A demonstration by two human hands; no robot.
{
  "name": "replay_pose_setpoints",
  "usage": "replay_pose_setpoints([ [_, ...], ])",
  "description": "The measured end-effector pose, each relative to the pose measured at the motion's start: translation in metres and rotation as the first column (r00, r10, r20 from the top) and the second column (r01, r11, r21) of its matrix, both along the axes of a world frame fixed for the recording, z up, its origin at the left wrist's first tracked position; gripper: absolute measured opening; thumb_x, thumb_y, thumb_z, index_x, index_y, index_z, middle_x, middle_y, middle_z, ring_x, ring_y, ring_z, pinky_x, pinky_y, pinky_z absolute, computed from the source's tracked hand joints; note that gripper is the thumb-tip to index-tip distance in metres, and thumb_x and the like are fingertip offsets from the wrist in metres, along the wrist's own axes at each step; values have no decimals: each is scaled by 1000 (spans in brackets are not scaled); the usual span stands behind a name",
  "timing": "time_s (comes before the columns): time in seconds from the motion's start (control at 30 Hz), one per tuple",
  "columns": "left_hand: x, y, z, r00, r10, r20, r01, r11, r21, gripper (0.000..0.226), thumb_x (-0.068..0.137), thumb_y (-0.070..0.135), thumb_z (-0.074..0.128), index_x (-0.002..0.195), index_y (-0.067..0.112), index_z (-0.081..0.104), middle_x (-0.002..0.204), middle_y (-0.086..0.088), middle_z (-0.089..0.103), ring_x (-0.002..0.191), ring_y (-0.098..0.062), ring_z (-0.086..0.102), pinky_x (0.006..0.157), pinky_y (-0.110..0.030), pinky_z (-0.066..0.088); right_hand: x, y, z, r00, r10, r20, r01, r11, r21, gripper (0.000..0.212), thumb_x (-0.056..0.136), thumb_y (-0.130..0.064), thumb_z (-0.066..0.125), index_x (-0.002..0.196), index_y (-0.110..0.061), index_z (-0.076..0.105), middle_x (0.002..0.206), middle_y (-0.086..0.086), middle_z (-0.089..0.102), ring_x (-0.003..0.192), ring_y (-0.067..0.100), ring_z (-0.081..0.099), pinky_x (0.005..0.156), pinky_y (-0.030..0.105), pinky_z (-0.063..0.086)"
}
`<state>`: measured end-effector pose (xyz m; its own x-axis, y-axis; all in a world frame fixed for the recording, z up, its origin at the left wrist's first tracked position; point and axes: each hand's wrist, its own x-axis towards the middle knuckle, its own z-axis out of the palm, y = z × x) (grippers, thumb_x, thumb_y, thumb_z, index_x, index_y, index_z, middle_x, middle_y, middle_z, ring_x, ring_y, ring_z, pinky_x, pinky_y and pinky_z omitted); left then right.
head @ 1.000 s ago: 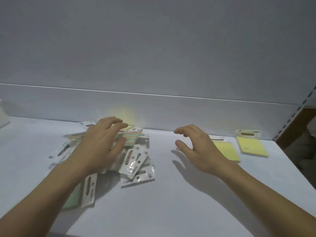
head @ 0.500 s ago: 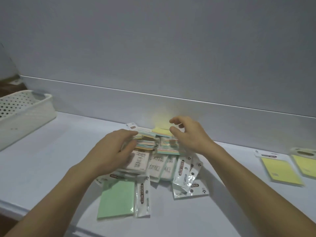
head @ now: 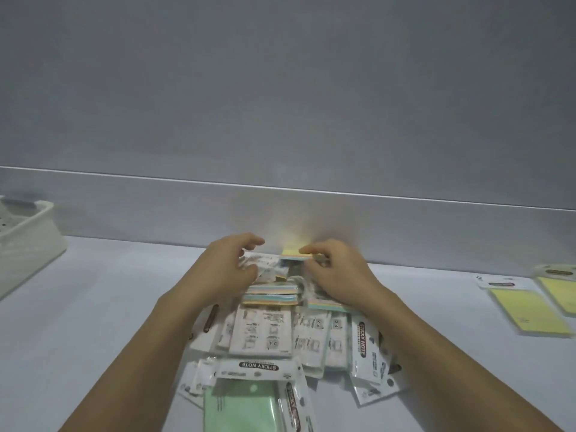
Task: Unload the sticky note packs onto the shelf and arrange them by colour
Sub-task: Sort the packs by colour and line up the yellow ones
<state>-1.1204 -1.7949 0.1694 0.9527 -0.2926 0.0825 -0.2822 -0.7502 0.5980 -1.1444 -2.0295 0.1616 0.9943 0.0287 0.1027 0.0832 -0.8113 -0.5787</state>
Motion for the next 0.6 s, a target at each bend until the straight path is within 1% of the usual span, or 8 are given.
replay_pose_setpoints([
  [0.07,2,2,-9,998,-10,-66,11,1000,9,43,94,23,62,135,37,57,129,12,60,113,-8,57,89,-24,44,-1,-2,-4,991,-21,130,25,999,-35,28,101,-33,56,125,-28,71,111,-4,65,109,22,55,94,42,47],
  [0.13,4,6,-15,996,-1,-87,-1,1000,-27,40,95,26,61,133,37,59,131,12,60,112,-6,57,90,-25,44,-3,-4,-3,949,-69,309,103,990,-95,25,101,-32,57,121,-27,72,98,-7,54,100,22,49,86,41,44],
  [0.2,5,5,-17,997,2,-82,-8,998,-62,38,96,27,60,132,36,60,133,8,61,113,-8,57,91,-28,45,-5,-7,2,897,-84,434,135,987,-88,21,100,-28,61,117,-24,74,93,-6,50,91,21,49,78,38,44],
  [0.27,5,1,-19,998,2,-61,-5,999,-46,37,97,27,59,133,33,61,136,4,60,119,-14,56,99,-35,46,-8,-9,7,885,-57,462,84,996,-38,21,100,-25,63,117,-20,74,95,-2,57,84,20,56,73,35,47],
  [0.33,2,-4,-19,999,12,-39,-12,1000,15,38,98,28,55,135,34,60,138,2,59,126,-21,52,106,-45,43,-14,-11,10,869,-21,494,47,998,-39,21,100,-24,63,117,-18,74,98,1,65,83,20,61,72,33,48],
  [0.43,-5,-7,-17,999,19,-40,-17,999,51,38,100,34,51,136,41,58,136,4,60,123,-24,54,103,-51,44,-28,-15,8,842,-28,538,42,999,-15,20,100,-23,64,115,-16,75,100,-4,73,87,15,65,75,31,51],
  [0.5,-9,-6,-16,999,-4,-37,5,1000,16,37,100,35,49,136,40,58,134,5,61,118,-22,57,102,-51,45,-36,-20,6,847,-96,523,39,992,120,19,99,-25,66,114,-18,76,99,-13,73,83,2,63,74,19,48],
  [0.6,-14,-6,-17,1000,-21,10,21,1000,-5,38,101,34,50,138,37,56,134,4,62,119,-22,57,101,-52,46,-45,-33,4,867,-188,461,35,947,319,17,97,-19,70,113,-19,77,88,-20,71,69,0,60,64,9,41],
])
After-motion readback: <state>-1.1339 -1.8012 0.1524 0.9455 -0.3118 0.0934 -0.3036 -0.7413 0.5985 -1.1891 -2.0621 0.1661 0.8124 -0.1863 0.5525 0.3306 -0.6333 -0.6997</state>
